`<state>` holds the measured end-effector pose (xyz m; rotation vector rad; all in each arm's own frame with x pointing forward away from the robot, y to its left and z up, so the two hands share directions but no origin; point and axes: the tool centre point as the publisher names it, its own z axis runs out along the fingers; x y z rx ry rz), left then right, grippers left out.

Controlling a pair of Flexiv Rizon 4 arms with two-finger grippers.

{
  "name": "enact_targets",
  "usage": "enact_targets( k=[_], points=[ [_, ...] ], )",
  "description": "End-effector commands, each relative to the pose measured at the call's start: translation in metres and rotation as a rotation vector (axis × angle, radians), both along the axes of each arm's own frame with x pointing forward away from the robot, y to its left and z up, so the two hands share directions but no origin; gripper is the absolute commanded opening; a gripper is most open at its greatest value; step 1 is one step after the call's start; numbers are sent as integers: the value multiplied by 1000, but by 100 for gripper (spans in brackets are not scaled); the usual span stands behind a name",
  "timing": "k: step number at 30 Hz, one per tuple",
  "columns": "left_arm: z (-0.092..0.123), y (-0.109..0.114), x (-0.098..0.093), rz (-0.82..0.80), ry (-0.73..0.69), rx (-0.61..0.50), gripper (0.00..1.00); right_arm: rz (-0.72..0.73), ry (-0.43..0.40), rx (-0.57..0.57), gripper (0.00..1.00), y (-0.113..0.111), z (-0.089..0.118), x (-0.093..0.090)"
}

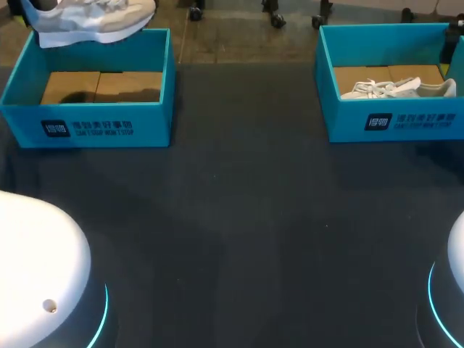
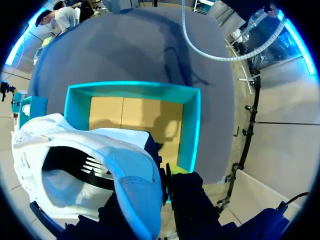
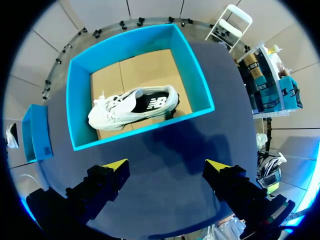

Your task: Take the shoe out of the shoebox, open the shoe tongue, remove and reinsert the insole, then place the shoe into the shoebox

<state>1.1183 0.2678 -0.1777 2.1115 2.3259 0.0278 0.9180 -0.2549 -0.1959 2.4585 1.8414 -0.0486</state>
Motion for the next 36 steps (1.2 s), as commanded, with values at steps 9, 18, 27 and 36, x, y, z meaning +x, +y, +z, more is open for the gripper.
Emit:
enact_targets(
  k=[9, 18, 27, 36],
  points=[
    [38, -30, -91, 88, -95, 32, 0, 0, 0, 1, 100, 0, 0, 0],
    [48, -73, -175, 123, -144, 97, 0, 0, 0, 1, 100, 0, 0, 0],
    [38, -121, -239, 58, -157, 88, 0, 0, 0, 1, 100, 0, 0, 0],
    [29, -168, -280, -12, -128, 87, 0, 0, 0, 1, 100, 0, 0, 0]
  ],
)
